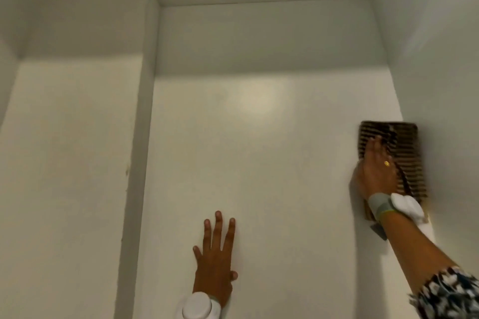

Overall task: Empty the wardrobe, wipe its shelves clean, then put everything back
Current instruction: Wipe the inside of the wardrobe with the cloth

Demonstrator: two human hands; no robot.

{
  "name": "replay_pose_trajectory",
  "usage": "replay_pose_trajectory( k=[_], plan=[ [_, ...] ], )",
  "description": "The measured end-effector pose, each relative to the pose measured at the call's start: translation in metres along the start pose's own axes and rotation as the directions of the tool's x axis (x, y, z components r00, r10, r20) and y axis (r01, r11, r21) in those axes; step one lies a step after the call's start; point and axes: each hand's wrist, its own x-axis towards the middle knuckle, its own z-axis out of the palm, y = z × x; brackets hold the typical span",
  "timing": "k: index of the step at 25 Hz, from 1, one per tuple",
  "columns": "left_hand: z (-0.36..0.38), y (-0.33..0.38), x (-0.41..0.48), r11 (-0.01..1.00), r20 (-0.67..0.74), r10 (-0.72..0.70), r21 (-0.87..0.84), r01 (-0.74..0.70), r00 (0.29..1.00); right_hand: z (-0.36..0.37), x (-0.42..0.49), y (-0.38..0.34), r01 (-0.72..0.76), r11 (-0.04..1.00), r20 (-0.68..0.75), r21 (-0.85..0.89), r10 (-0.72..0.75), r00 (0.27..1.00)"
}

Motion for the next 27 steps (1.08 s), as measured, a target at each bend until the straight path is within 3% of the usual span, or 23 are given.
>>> replay_pose_trajectory(
  k=[3, 5, 7, 10, 13, 14, 16, 18, 20, 21, 23, 26, 27],
  plan=[
    [0.001, -0.024, -0.003, 0.993, -0.013, 0.107, 0.061, -0.106, 0.994, 0.004, 0.030, -0.087, 0.127, 0.990, -0.044, 0.056, -0.125, 0.991],
    [0.014, -0.034, -0.004, 0.971, -0.218, 0.212, 0.153, -0.182, 0.953, 0.010, 0.030, -0.151, 0.280, 0.957, -0.020, 0.080, -0.279, 0.960],
    [0.030, -0.042, -0.003, 0.970, -0.278, 0.197, 0.194, -0.145, 0.940, 0.019, 0.007, -0.215, 0.491, 0.870, 0.119, 0.039, -0.492, 0.862],
    [0.038, -0.044, -0.008, 0.952, -0.316, 0.225, 0.273, -0.139, 0.922, 0.029, -0.054, -0.280, 0.728, 0.685, 0.312, 0.039, -0.700, 0.642],
    [0.038, -0.042, -0.019, 0.974, -0.356, 0.181, 0.192, -0.118, 0.917, 0.042, -0.114, -0.259, 0.791, 0.588, 0.310, 0.168, -0.793, 0.524],
    [0.042, -0.046, -0.027, 0.979, -0.293, 0.163, 0.168, -0.117, 0.942, 0.045, -0.126, -0.237, 0.816, 0.545, 0.270, 0.190, -0.829, 0.491],
    [0.040, -0.050, -0.036, 0.992, -0.126, 0.128, 0.002, -0.128, 0.984, 0.046, -0.130, -0.174, 0.790, 0.587, 0.223, 0.175, -0.806, 0.549],
    [0.034, -0.052, -0.035, 0.990, -0.124, 0.069, -0.112, -0.083, 0.990, 0.035, -0.116, -0.102, 0.644, 0.764, 0.220, 0.037, -0.635, 0.741],
    [0.028, -0.052, -0.028, 0.991, -0.235, 0.082, -0.085, -0.105, 0.968, 0.027, -0.099, -0.031, 0.301, 0.954, 0.141, 0.007, -0.298, 0.944],
    [0.026, -0.056, -0.027, 0.990, -0.225, 0.112, -0.053, -0.127, 0.968, 0.020, -0.091, -0.001, 0.116, 0.993, 0.142, 0.021, -0.117, 0.983],
    [0.021, -0.072, -0.029, 0.981, -0.262, 0.192, 0.056, -0.184, 0.946, 0.013, -0.082, 0.032, -0.071, 0.996, 0.165, 0.053, 0.061, 0.984],
    [0.005, -0.096, -0.043, 0.962, -0.526, 0.181, 0.270, -0.039, 0.831, 0.025, -0.092, 0.012, -0.030, 0.999, 0.141, 0.034, 0.024, 0.990],
    [-0.002, -0.101, -0.049, 0.970, -0.580, 0.097, 0.237, 0.053, 0.809, 0.032, -0.100, -0.006, 0.014, 0.999, 0.120, 0.032, -0.017, 0.993]
  ],
)
